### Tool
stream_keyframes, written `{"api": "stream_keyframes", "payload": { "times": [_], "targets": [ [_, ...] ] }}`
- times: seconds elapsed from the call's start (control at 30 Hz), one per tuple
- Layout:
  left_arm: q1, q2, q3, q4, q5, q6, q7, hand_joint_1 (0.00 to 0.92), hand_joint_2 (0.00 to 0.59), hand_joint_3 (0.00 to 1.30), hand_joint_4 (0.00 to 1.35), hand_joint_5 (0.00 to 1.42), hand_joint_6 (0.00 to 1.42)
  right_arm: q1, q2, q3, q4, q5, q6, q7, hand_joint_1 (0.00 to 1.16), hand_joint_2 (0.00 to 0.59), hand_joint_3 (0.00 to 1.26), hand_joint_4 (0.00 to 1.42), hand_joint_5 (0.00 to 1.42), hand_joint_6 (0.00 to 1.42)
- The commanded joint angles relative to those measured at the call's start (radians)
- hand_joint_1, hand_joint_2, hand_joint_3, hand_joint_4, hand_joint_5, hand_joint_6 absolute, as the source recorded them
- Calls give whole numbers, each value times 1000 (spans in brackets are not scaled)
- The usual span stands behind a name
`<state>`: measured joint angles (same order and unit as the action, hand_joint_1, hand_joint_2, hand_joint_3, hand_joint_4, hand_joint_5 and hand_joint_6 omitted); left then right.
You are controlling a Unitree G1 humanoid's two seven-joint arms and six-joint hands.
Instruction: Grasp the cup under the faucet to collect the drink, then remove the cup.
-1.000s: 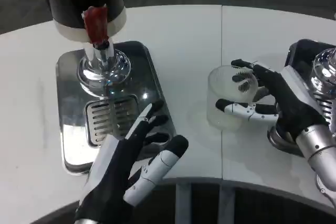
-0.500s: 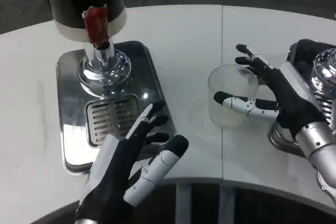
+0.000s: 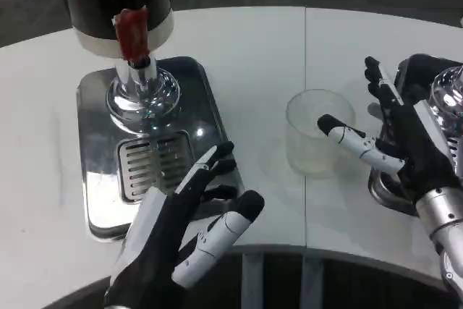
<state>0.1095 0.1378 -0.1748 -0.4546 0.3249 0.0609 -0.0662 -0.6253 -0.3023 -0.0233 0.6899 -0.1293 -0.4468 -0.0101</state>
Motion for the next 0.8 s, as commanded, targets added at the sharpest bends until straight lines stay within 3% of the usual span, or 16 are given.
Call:
{"api": "stream_keyframes", "payload": {
  "times": [0.03, 0.2, 0.47, 0.8],
  "targets": [
    [20, 7, -9, -24, 5, 7, -12, 0, 42, 142, 161, 288, 336, 15, 34, 1, 44, 0, -36, -18, 504, 169, 0, 0, 0, 54],
    [25, 14, -7, -38, 10, 17, -19, 0, 43, 149, 161, 288, 336, -5, 54, 6, 110, -10, -67, -32, 512, 169, 0, 0, 0, 51],
    [33, 22, -6, -61, 17, 37, -27, 0, 44, 159, 161, 288, 336, -58, 51, 10, 194, -28, -82, -57, 536, 164, 0, 0, 0, 63],
    [22, 19, -18, -60, 24, 53, -29, 0, 44, 161, 161, 288, 336, -62, 49, 28, 231, -64, -105, -83, 562, 161, 0, 0, 15, 79]
  ]
}}
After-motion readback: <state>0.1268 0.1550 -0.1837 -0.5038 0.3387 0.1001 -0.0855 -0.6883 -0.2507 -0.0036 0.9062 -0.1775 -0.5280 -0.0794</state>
